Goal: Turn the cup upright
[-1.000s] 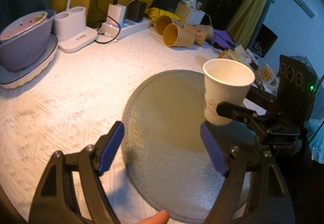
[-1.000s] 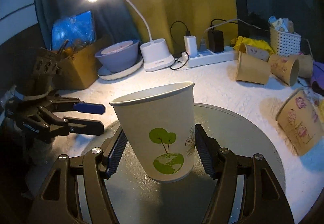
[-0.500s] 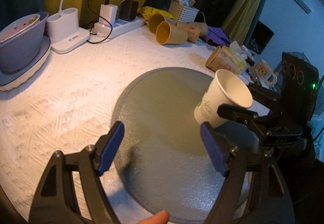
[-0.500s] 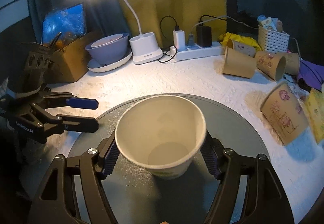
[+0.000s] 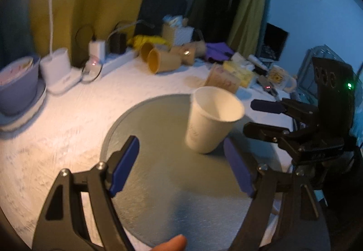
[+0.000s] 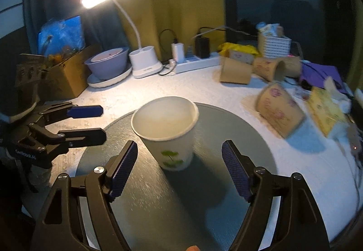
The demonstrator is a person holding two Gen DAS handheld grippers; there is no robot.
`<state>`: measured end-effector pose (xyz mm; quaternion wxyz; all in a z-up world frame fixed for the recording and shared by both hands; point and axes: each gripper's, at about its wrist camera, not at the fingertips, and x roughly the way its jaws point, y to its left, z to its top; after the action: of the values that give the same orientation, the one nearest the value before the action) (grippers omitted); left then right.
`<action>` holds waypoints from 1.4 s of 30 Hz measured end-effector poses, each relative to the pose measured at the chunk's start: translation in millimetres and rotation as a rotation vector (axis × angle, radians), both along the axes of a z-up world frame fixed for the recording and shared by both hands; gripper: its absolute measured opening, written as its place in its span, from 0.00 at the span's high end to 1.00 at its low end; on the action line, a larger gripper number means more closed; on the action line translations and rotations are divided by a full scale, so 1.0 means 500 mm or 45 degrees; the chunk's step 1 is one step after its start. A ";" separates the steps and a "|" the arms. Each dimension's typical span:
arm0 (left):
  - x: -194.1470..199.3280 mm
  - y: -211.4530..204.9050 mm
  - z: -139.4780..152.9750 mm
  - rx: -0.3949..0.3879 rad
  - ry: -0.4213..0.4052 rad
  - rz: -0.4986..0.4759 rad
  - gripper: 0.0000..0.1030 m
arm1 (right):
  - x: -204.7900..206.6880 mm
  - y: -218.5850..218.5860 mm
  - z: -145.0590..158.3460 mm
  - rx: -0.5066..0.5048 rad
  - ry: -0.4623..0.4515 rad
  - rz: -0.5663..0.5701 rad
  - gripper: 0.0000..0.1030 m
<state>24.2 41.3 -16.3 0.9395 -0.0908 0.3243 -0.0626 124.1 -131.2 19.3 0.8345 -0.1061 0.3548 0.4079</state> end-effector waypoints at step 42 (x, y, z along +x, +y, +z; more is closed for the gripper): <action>-0.127 -0.074 0.098 0.190 -0.548 0.105 0.03 | -0.120 -0.096 0.119 0.145 -0.328 -0.291 0.23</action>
<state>-39.4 4.6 32.8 0.9929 -0.0186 0.1161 -0.0177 64.3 -179.2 78.9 0.9187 -0.0690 0.2310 0.3129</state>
